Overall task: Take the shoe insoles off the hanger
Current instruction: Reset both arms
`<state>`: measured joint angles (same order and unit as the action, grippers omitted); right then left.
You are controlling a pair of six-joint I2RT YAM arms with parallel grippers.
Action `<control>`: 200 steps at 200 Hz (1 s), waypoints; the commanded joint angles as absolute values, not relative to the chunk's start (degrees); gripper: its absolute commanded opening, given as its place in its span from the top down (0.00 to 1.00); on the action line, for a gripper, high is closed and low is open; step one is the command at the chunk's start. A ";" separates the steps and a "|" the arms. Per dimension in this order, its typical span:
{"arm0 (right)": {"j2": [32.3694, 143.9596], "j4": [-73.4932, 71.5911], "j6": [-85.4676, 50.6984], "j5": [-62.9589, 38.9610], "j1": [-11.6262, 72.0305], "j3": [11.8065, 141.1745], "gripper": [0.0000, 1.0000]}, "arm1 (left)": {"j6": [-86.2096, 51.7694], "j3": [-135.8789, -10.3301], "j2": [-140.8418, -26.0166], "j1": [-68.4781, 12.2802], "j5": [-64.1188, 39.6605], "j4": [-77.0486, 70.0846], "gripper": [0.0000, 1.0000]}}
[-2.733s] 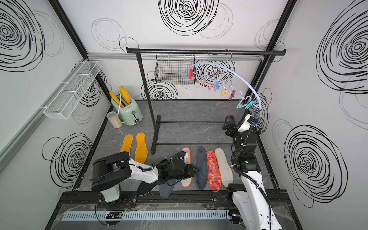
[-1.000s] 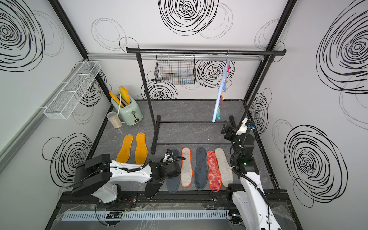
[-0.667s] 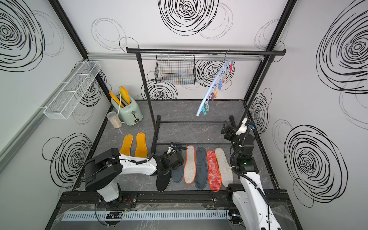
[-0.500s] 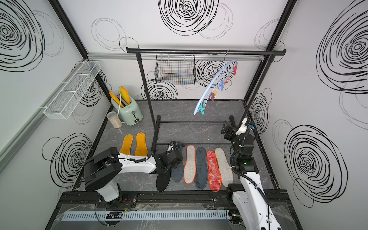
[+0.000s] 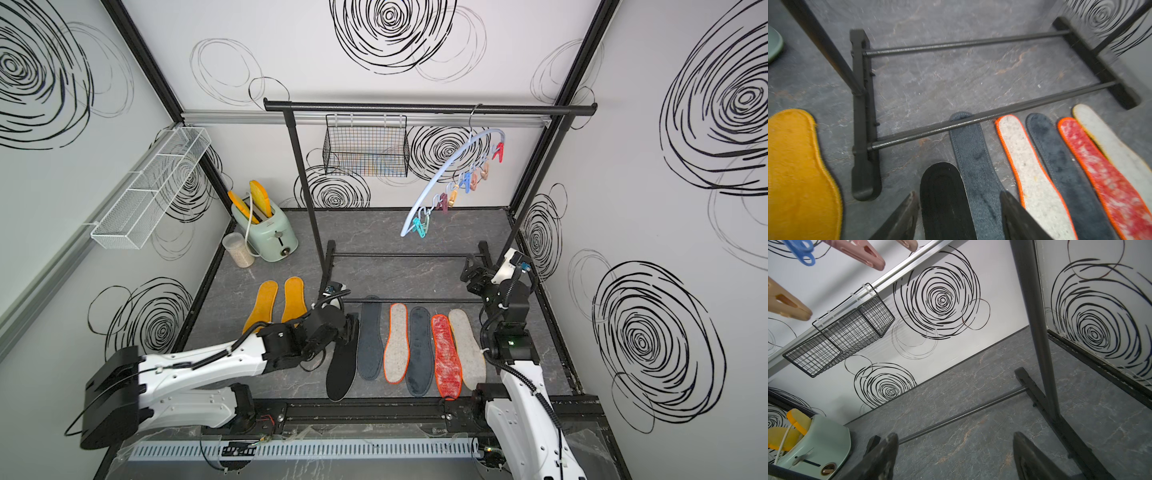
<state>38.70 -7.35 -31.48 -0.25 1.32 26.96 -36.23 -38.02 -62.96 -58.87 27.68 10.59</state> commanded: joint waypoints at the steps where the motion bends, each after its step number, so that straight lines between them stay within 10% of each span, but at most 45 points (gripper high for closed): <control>1: 37.38 -4.81 -31.17 0.00 1.54 25.16 0.13 | -36.99 -34.75 -51.94 -58.55 33.80 14.68 0.20; 22: 36.87 -4.46 -29.37 0.34 1.60 23.37 0.14 | -36.59 -31.52 -40.99 -57.15 39.90 15.09 0.00; 95: 41.82 -13.75 -18.99 10.49 4.42 18.36 0.16 | -10.81 -12.22 -19.24 -45.80 48.97 -16.72 0.02; 200: 63.49 -57.14 -9.16 21.75 5.01 5.10 0.05 | -2.78 2.77 -38.09 -11.78 26.82 -51.25 0.01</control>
